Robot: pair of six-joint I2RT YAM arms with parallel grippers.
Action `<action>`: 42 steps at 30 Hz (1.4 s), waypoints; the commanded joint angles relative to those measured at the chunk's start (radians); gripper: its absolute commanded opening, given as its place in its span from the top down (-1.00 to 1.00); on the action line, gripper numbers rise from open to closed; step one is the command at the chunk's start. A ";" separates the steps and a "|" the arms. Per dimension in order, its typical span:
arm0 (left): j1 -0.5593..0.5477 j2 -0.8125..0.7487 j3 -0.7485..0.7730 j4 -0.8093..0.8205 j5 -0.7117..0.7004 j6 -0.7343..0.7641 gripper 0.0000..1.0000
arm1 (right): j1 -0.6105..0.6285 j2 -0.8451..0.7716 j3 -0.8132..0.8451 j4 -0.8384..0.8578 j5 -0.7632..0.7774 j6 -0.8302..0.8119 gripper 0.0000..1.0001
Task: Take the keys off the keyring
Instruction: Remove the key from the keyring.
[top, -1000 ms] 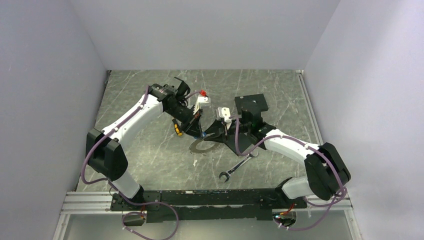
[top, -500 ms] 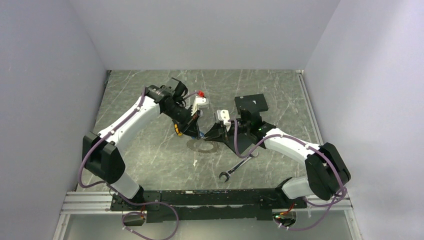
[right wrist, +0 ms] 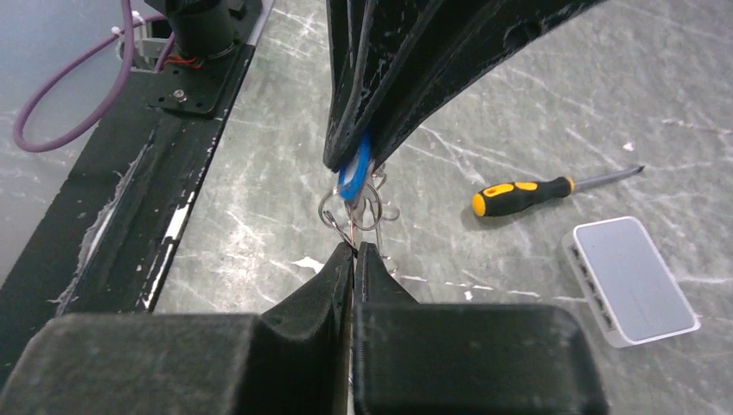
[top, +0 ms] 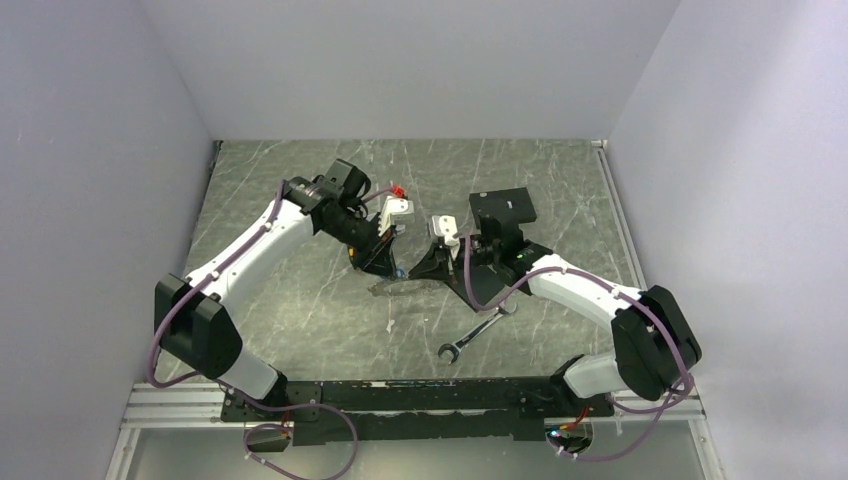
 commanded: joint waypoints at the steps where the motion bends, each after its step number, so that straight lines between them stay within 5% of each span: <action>1: 0.009 -0.039 0.004 0.039 0.012 0.003 0.64 | 0.000 -0.006 0.030 -0.004 -0.015 0.066 1.00; 14: 0.009 -0.036 -0.020 0.073 0.063 -0.037 0.28 | -0.018 -0.004 0.012 0.065 -0.013 0.146 1.00; 28: 0.051 -0.225 -0.075 0.101 -0.195 -0.225 0.26 | -0.119 0.051 -0.104 0.535 0.033 0.753 1.00; 33: 0.052 -0.394 -0.216 0.323 -0.211 -0.270 -0.20 | -0.118 0.037 -0.109 0.547 0.135 0.857 1.00; 42: 0.040 -0.347 -0.350 0.606 -0.148 -0.370 -0.16 | -0.118 0.038 -0.178 0.655 0.198 1.089 1.00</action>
